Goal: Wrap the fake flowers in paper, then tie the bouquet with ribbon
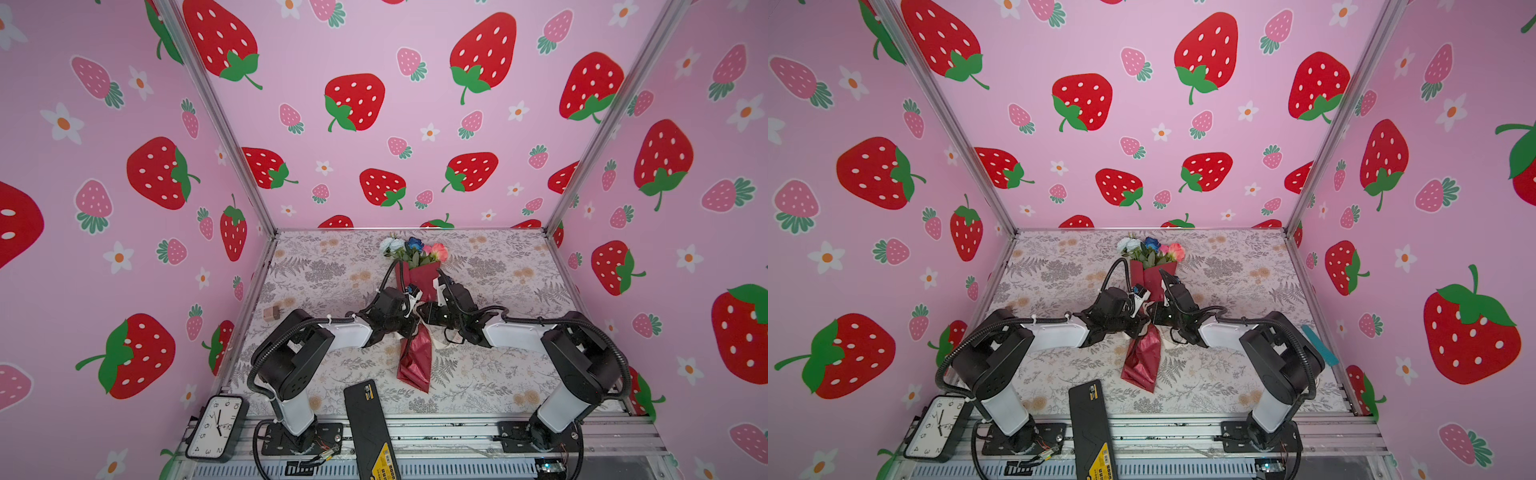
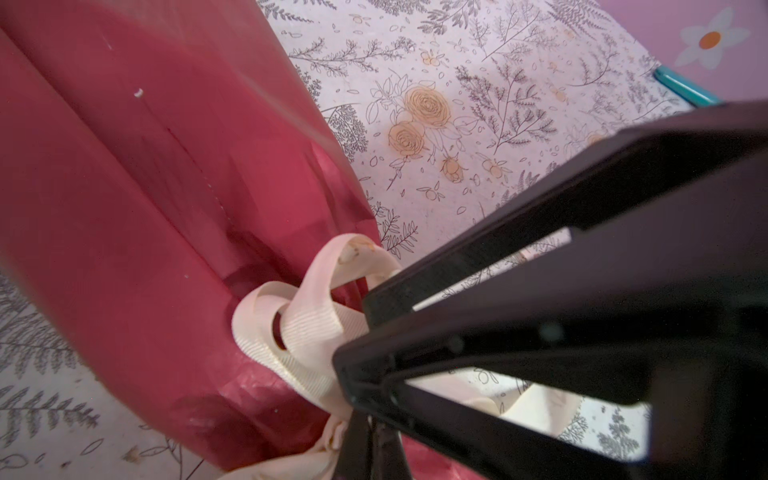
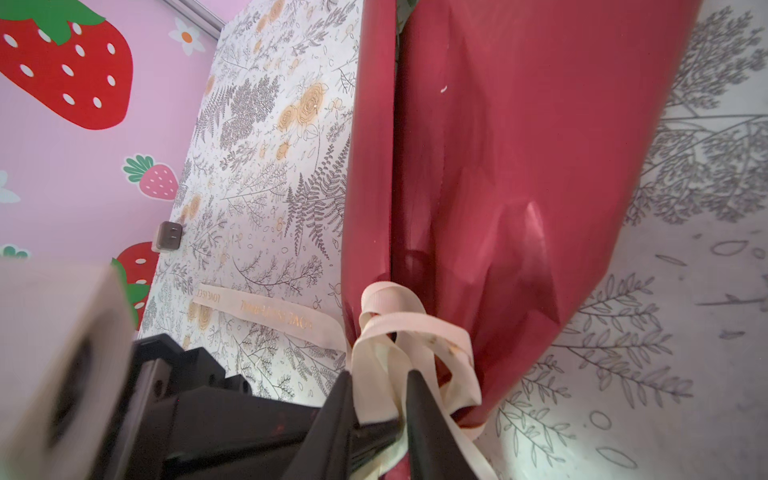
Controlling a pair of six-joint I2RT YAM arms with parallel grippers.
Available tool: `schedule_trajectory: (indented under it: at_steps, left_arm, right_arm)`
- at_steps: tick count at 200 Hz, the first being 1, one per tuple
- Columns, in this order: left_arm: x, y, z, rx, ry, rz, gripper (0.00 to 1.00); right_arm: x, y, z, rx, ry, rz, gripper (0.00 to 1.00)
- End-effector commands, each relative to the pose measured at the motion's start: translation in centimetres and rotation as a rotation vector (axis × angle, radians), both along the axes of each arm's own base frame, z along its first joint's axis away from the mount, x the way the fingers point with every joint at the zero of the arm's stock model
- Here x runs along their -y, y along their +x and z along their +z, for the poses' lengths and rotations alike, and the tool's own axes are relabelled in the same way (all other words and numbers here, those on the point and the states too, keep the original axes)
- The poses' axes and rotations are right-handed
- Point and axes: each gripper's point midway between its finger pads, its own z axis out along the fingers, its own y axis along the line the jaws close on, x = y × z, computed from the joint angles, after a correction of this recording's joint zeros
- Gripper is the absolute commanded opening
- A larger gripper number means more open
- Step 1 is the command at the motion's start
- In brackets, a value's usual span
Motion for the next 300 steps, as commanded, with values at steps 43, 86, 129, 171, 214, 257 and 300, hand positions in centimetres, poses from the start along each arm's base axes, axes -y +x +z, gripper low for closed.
schedule_trajectory:
  at_steps: [43, 86, 129, 171, 214, 257, 300]
  left_arm:
    - [-0.2, -0.1, 0.0, 0.003, -0.007, 0.005, 0.0]
    - [-0.5, 0.2, 0.9, 0.016, -0.024, 0.035, 0.0]
    - [-0.8, 0.7, 2.4, 0.049, -0.034, 0.071, 0.04]
    - [-2.2, 1.4, 4.7, 0.102, -0.048, 0.162, 0.2]
    - [-3.8, 2.3, 6.6, 0.146, -0.02, 0.252, 0.24]
    - [-2.7, 2.7, 5.5, 0.08, -0.01, 0.226, 0.24]
    - [-1.8, 3.0, 4.6, 0.05, -0.005, 0.206, 0.27]
  right_arm:
    - [-0.5, 0.8, 0.3, 0.025, -0.01, -0.009, 0.01]
    - [0.9, -0.1, 0.3, 0.024, -0.019, -0.032, 0.0]
    - [1.6, -1.0, -0.8, 0.001, -0.015, -0.04, 0.0]
    - [1.6, -1.0, -0.9, 0.001, -0.015, -0.037, 0.0]
    - [1.5, -1.2, -0.9, -0.001, -0.013, -0.029, 0.0]
    - [1.5, -1.3, -0.8, 0.001, -0.006, -0.026, 0.0]
    - [1.3, -1.3, -0.7, 0.0, 0.0, -0.018, 0.0]
